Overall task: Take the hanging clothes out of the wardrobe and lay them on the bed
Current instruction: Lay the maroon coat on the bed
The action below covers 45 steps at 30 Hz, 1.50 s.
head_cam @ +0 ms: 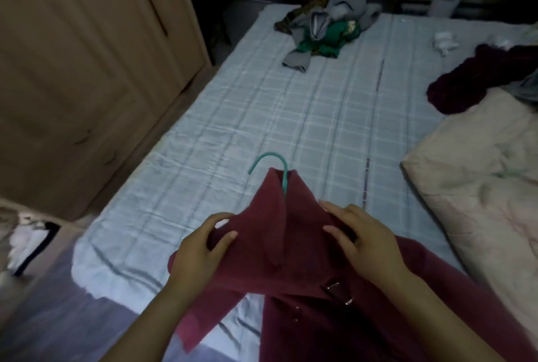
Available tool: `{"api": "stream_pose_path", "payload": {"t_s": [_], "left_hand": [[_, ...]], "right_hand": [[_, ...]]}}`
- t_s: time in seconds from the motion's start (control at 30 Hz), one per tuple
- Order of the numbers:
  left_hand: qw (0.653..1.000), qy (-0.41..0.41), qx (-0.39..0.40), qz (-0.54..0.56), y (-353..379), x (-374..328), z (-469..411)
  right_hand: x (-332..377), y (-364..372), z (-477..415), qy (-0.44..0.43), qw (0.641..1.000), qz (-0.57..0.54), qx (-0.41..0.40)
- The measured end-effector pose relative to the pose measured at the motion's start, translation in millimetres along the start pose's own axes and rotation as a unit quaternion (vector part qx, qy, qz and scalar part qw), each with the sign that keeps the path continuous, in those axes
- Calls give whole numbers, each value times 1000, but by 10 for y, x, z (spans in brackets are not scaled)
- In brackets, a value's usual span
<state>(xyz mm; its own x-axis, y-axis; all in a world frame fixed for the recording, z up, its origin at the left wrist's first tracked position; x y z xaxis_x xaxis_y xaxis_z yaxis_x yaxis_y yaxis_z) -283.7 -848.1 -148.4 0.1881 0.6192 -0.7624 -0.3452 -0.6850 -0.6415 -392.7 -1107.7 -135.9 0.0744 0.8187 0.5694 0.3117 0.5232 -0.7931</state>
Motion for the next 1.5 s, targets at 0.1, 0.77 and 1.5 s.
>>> {"api": "stream_pose_path", "payload": {"t_s": [0.1,0.77,1.5], "left_hand": [[998,-13,-52,9,-724,329,717],[887,-139,-435,-71,-4866,2758,3725],[776,15,-605,-178,-11542,3873,2858]], "right_hand": [[968,115,203,-79,997,5,22],[6208,2409,407,-421,872,-172,184],[12390,3709,-2510,-549,765,-332,55]]}}
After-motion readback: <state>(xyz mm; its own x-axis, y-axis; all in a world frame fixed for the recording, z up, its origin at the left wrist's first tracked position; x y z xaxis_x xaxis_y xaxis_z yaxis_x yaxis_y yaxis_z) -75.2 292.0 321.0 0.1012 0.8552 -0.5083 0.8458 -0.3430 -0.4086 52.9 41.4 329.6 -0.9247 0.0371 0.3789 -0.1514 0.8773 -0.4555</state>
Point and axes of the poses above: each hand's wrist, its own z-axis away from the middle knuckle, its own y-axis out of the palm, x = y × z, the point moved 7 cm from there along -z, towards the middle knuckle
